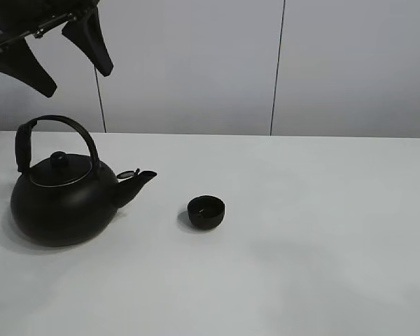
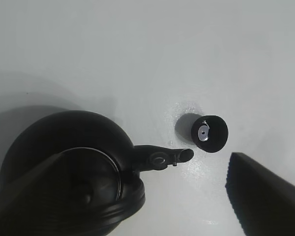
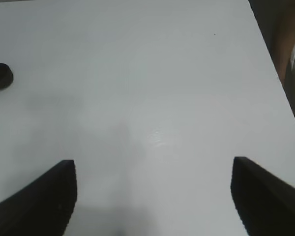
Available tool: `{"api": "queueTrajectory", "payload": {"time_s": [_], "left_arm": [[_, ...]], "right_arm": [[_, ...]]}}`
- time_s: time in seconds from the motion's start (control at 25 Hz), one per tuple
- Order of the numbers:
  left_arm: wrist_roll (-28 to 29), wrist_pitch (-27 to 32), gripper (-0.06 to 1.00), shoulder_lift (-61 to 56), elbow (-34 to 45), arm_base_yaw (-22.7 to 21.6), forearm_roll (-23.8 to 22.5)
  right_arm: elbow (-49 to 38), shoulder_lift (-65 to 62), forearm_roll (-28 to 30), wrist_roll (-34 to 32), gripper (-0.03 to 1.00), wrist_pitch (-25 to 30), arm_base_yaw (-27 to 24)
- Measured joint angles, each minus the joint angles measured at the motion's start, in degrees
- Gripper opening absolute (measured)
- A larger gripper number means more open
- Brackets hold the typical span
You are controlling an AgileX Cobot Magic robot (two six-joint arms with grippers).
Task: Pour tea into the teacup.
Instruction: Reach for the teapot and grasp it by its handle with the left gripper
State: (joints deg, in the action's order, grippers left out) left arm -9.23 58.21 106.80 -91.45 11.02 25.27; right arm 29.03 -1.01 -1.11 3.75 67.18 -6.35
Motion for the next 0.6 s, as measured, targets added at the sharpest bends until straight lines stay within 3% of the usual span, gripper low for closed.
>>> {"api": "queueTrajectory", "payload": {"time_s": [0.2,0.6], "left_arm": [[0.0,-0.2,0.63,0.0,0.0,0.0,0.0],[0.0,-1.2,0.63,0.0,0.0,0.0,0.0]], "right_arm": [[-1.9,0.0,0.1,0.6,0.59,-3.8,0.0],[-2.2,0.0,0.6,0.3,0.58,-5.0,0.0]]}}
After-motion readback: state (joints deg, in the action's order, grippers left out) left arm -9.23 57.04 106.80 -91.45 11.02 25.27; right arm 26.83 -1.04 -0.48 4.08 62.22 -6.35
